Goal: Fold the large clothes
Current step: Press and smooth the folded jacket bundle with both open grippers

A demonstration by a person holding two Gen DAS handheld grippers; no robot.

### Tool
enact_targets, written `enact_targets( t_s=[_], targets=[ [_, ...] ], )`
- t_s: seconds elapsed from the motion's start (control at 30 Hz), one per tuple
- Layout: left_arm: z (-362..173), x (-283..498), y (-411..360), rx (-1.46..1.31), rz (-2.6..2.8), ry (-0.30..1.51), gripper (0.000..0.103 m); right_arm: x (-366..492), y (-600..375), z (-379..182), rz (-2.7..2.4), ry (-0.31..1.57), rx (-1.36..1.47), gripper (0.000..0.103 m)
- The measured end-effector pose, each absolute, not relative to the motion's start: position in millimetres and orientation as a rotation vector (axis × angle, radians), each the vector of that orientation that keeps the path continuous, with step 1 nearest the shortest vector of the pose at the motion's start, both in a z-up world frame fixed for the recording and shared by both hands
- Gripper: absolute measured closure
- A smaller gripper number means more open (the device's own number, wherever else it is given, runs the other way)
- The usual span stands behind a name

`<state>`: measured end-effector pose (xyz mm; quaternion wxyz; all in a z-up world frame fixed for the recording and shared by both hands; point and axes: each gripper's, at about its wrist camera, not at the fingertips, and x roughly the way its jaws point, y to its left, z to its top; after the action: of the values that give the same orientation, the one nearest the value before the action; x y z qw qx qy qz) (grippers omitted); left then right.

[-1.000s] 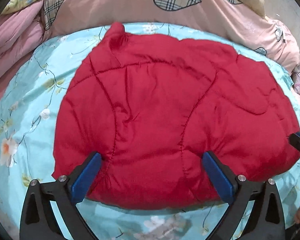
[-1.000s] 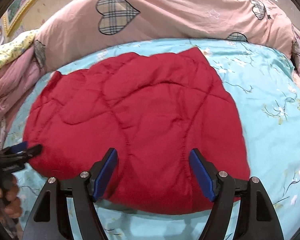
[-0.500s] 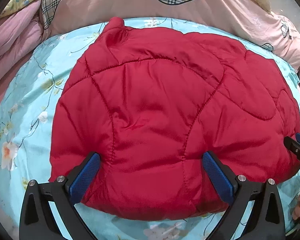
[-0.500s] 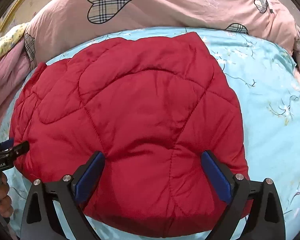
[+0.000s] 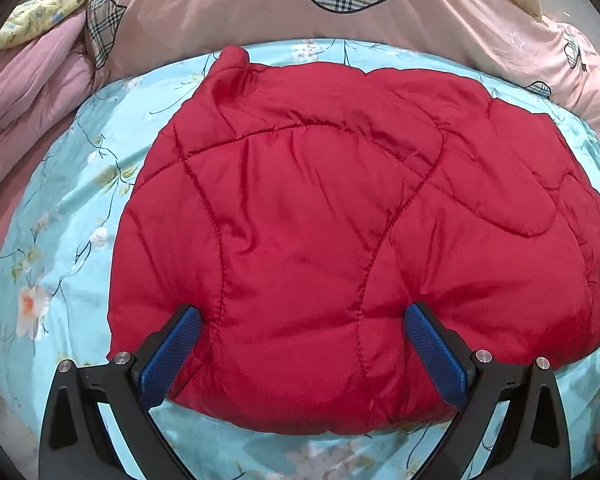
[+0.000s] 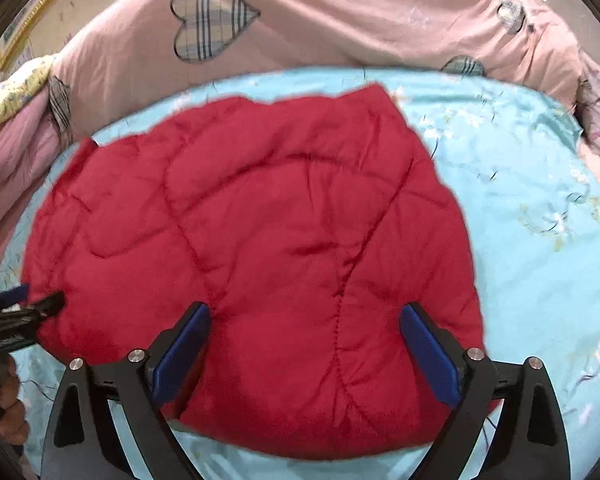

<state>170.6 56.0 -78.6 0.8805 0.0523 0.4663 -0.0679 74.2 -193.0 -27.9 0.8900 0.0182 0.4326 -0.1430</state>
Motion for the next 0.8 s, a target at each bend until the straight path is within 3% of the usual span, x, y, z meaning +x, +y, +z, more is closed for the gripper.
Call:
enact_targets(
  t_s=[0.37,0.8],
  targets=[
    [-84,172,53,0.136,-0.145,0.965,0.0,91,-193,-59,-0.267,0.98,0.002,0.005],
    [-73,147,73,0.036,-0.152,0.945,0.001,65,-180,-28,-0.222,0.941,0.031,0.006]
  ],
)
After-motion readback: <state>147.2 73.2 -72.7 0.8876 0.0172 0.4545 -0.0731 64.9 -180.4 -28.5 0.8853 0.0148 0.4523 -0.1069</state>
